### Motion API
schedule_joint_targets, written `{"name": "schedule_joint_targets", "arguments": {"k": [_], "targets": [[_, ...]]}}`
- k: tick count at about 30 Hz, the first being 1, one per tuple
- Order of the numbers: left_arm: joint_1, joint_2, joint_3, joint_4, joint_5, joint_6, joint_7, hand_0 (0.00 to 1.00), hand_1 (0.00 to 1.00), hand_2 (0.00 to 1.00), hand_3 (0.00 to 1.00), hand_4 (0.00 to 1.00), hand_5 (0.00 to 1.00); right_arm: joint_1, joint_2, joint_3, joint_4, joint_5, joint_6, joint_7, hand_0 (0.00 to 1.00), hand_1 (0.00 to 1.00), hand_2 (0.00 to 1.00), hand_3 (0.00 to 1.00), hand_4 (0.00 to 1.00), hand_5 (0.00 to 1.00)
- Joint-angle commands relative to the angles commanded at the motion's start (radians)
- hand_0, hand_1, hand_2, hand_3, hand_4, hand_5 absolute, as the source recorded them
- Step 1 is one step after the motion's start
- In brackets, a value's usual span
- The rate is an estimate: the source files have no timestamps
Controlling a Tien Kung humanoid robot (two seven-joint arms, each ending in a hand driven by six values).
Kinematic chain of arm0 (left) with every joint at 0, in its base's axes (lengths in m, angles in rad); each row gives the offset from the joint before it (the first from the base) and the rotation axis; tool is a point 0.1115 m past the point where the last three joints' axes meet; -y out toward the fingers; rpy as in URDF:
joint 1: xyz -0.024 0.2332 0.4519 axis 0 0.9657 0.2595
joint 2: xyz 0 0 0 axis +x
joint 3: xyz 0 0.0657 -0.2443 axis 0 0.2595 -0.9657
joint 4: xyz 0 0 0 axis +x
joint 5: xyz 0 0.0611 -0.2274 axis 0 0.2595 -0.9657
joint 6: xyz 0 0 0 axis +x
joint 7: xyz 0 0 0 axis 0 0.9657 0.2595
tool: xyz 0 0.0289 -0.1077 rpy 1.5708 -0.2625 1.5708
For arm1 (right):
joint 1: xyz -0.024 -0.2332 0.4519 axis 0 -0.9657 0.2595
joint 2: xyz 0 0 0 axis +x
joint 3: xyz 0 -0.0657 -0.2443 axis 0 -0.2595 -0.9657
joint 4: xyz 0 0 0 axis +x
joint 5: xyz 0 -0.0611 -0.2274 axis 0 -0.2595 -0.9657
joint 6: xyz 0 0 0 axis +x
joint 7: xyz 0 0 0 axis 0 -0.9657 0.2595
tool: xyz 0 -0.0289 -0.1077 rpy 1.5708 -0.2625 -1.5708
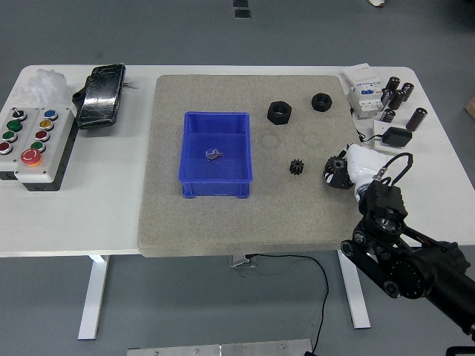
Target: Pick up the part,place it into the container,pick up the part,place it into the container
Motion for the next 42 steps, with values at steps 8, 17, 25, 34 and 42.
{"name": "schedule_joint_targets", "arguments": {"k": [8,17,25,34,42], "targets": [[-0.002,0.001,0.003,0.000,0.001,-0.001,-0.001,0.685,0.692,0.692,0.795,0.805,0.407,0.104,0.033,-0.129,0.099,-0.025,-0.038,0.000,0.230,0.424,0.216,0.472,0.264,0.057],[-0.003,-0.003,0.008,0.000,0.000,-0.001,0.003,0.685,0.691,0.692,0.794,0.804,0.407,0.221,0.128,-0.329,0.076,0.052,-0.160,0.000,0.292,0.614,0.634,0.608,0.297,0.085],[-0.003,-0.004,0.006,0.000,0.002,0.001,0.003,0.684,0.691,0.692,0.795,0.804,0.410,0.237,0.161,-0.423,-0.002,0.124,-0.098,0.000,0.362,0.749,0.805,0.703,0.424,0.267],[-0.007,-0.005,0.016,0.000,0.001,0.002,-0.006,0.683,0.691,0.691,0.794,0.805,0.412,0.230,0.157,-0.388,0.007,0.141,-0.209,0.000,0.374,0.756,0.820,0.745,0.583,0.312],[-0.007,-0.006,0.022,0.000,-0.001,0.004,-0.012,0.680,0.689,0.688,0.791,0.804,0.414,0.219,0.149,-0.346,0.003,0.192,-0.238,0.000,0.373,0.758,0.825,0.818,0.776,0.389]]}}
